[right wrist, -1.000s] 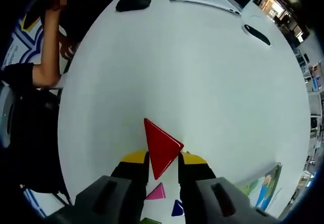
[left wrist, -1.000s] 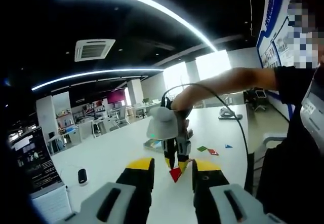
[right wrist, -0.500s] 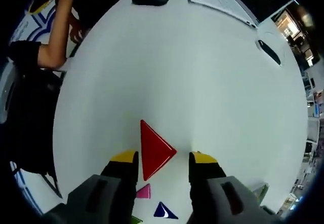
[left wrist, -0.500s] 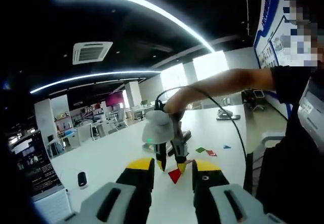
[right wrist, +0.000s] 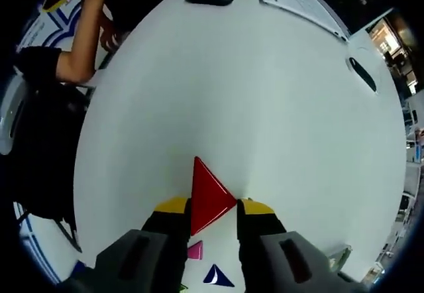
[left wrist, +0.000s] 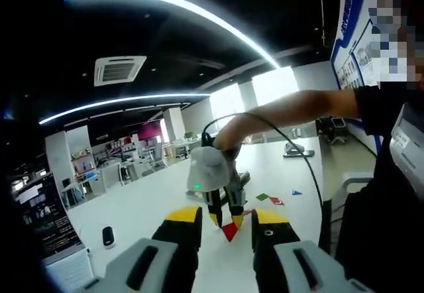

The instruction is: Pick up the tangram pieces one by one and place each piece onto its matching region on the pattern sheet, fitting the shapes together until the outline on the sheet is completely filled by the tangram pieces

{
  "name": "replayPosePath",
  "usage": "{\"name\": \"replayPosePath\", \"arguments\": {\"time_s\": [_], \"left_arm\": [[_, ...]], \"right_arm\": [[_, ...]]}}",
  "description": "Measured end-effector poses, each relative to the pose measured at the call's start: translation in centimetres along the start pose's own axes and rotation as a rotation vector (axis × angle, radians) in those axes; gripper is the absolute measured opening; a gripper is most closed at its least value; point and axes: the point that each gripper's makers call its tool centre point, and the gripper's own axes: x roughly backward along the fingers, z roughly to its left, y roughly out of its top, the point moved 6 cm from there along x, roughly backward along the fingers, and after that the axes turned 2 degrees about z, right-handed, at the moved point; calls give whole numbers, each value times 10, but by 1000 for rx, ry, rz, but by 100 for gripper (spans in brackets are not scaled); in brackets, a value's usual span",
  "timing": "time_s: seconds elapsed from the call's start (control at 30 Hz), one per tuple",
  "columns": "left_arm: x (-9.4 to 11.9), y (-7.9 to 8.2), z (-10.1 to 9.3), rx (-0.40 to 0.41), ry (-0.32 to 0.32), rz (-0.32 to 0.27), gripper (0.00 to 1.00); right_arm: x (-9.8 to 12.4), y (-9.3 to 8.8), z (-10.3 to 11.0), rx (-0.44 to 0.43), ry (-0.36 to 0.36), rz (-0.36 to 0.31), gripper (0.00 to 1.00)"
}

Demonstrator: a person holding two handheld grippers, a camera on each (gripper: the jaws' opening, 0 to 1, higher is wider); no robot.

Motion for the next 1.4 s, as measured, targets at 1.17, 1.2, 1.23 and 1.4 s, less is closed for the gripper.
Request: {"name": "replayPosePath", "arguments": {"time_s": [1.17,1.2,1.23,1.4], "left_arm": [[-6,-1,-7,-48,-40,21,32],[-6,-1,-7,-47,-39,21,32],[-6,-1,-7,-46,-37,21,32],[-3,-1,-4,-39,-26,12,32]], "right_arm": [[59,-61,-30,403,-154,194,27],[62,-66,-31,408,-156,207,27],[63,-68,-32,406,-156,198,27],[72,-84,-54,429,-198,225,27]]}}
